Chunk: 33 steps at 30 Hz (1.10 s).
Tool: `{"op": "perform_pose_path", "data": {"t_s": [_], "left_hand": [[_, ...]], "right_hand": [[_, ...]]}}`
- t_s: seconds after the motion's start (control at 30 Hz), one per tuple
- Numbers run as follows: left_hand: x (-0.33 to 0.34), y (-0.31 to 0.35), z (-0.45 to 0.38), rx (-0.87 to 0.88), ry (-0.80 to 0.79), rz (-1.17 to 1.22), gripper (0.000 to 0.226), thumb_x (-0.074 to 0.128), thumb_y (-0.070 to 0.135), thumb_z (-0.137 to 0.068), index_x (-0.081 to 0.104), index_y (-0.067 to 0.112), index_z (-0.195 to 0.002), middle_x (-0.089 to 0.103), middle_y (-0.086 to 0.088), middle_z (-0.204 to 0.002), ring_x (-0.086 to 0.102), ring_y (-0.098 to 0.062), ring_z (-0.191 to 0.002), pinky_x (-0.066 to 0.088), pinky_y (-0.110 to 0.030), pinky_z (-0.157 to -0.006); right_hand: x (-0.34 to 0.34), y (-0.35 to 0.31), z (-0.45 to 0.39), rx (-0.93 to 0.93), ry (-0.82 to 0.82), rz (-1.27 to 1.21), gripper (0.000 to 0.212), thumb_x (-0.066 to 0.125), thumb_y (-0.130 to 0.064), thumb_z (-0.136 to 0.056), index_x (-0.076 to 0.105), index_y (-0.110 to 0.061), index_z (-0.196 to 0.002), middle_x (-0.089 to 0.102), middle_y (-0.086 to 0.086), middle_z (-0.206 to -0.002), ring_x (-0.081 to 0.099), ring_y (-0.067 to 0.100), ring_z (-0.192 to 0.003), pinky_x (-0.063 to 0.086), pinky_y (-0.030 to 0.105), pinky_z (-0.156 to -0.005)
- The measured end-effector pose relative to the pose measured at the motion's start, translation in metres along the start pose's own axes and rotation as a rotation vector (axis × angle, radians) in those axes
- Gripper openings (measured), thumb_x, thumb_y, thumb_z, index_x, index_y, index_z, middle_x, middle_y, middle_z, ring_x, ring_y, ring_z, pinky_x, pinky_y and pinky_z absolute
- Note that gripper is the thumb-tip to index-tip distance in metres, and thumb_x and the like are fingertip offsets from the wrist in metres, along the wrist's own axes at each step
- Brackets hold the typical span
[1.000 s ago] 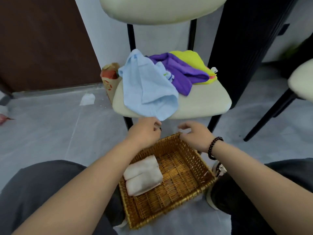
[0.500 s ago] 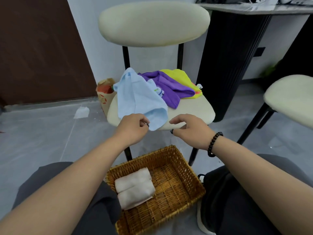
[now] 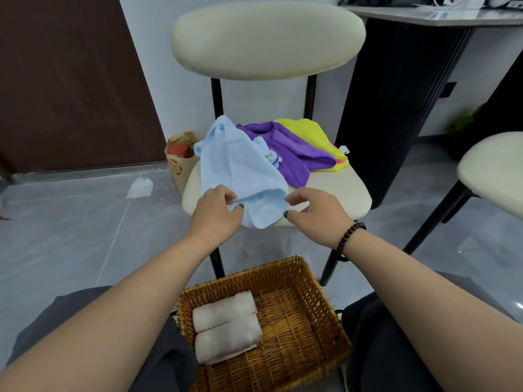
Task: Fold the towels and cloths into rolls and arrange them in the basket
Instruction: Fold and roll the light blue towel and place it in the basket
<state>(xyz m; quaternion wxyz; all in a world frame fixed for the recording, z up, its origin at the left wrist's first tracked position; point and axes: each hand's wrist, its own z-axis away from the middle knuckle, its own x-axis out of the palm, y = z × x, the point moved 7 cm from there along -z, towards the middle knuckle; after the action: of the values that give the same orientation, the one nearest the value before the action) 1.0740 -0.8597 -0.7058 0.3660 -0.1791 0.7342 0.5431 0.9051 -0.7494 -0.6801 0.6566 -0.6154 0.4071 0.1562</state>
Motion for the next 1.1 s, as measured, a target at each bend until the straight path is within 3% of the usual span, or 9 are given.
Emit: {"op": "perform_pose_path", "data": {"t_s": [0.17,0.27,0.43,0.6,0.8,0.87,0.97,1.03,1.1], "left_hand": [[0.012,-0.006,-0.023,-0.041,-0.055,-0.093,0.041,0.061,0.027,-0.084,0.047,0.016,-0.121,0.049,-0.003,-0.124,0.046,-0.025,-0.117,0.042,-0.041,-0.095],[0.016,-0.008,-0.037,-0.046,-0.162,-0.283,0.054,0.06,0.033,-0.084,0.041,0.019,-0.133,0.046,0.0,-0.131,0.042,-0.026,-0.122,0.036,-0.04,-0.097],[0.004,-0.015,-0.053,-0.045,-0.312,-0.282,0.036,0.075,0.029,-0.075,0.056,0.03,-0.106,0.06,0.012,-0.1,0.057,-0.016,-0.101,0.042,-0.037,-0.096],[0.005,-0.018,-0.056,0.015,-0.412,-0.272,0.035,0.085,0.026,-0.067,0.057,0.034,-0.086,0.06,0.013,-0.089,0.058,-0.011,-0.085,0.051,-0.038,-0.088],[0.009,-0.002,-0.055,0.145,-0.397,-0.357,0.025,0.075,0.02,-0.077,0.055,0.032,-0.07,0.058,0.014,-0.079,0.057,-0.012,-0.083,0.052,-0.032,-0.078],[0.008,0.0,-0.054,0.146,-0.386,-0.366,0.024,0.069,0.018,-0.081,0.053,0.032,-0.07,0.057,0.015,-0.081,0.058,-0.014,-0.087,0.052,-0.036,-0.083],[0.0,0.006,-0.054,0.139,-0.285,-0.273,0.022,0.061,0.019,-0.088,0.048,0.032,-0.076,0.057,0.012,-0.084,0.058,-0.016,-0.086,0.052,-0.041,-0.082],[-0.012,0.017,-0.05,0.176,-0.162,-0.158,0.012,0.058,0.021,-0.091,0.049,0.025,-0.084,0.057,0.01,-0.082,0.056,-0.014,-0.079,0.05,-0.038,-0.076],[-0.024,0.031,-0.043,0.219,-0.044,-0.016,0.006,0.056,0.022,-0.093,0.05,0.021,-0.092,0.058,0.012,-0.079,0.054,-0.01,-0.074,0.045,-0.031,-0.07]], "right_hand": [[0.005,0.002,-0.034,-0.05,0.131,0.029,0.034,0.062,-0.015,-0.085,0.06,-0.017,-0.119,0.057,0.001,-0.116,0.054,0.011,-0.093,0.037,0.018,-0.08],[0.012,0.0,-0.05,-0.138,0.155,0.087,0.043,0.063,-0.013,-0.083,0.057,-0.018,-0.125,0.052,0.005,-0.12,0.051,0.021,-0.108,0.037,0.021,-0.086],[0.036,-0.008,-0.069,-0.264,0.047,0.355,0.047,0.065,-0.026,-0.085,0.056,-0.024,-0.13,0.044,0.005,-0.14,0.038,0.029,-0.126,0.037,0.043,-0.102],[0.026,-0.006,-0.078,-0.211,0.078,0.293,0.018,0.056,-0.03,-0.092,0.069,-0.02,-0.098,0.065,0.0,-0.102,0.058,0.022,-0.097,0.048,0.04,-0.081],[-0.014,0.002,-0.072,-0.017,0.339,-0.011,0.026,0.062,-0.022,-0.083,0.061,0.0,-0.069,0.063,0.01,-0.066,0.059,0.028,-0.07,0.042,0.03,-0.063],[-0.038,0.015,-0.07,0.1,0.44,-0.201,0.027,0.061,-0.018,-0.079,0.06,0.006,-0.067,0.061,0.017,-0.063,0.063,0.033,-0.069,0.054,0.039,-0.071],[-0.062,0.04,-0.065,0.283,0.488,-0.46,0.029,0.06,-0.015,-0.078,0.051,0.0,-0.055,0.057,0.013,-0.061,0.069,0.029,-0.059,0.059,0.048,-0.066],[-0.066,0.049,-0.062,0.342,0.448,-0.453,0.024,0.06,-0.015,-0.078,0.052,-0.003,-0.059,0.057,0.013,-0.065,0.069,0.028,-0.058,0.059,0.049,-0.068],[-0.063,0.046,-0.06,0.32,0.399,-0.249,0.018,0.061,-0.014,-0.079,0.056,-0.001,-0.068,0.062,0.015,-0.073,0.069,0.029,-0.073,0.058,0.04,-0.073]]}}
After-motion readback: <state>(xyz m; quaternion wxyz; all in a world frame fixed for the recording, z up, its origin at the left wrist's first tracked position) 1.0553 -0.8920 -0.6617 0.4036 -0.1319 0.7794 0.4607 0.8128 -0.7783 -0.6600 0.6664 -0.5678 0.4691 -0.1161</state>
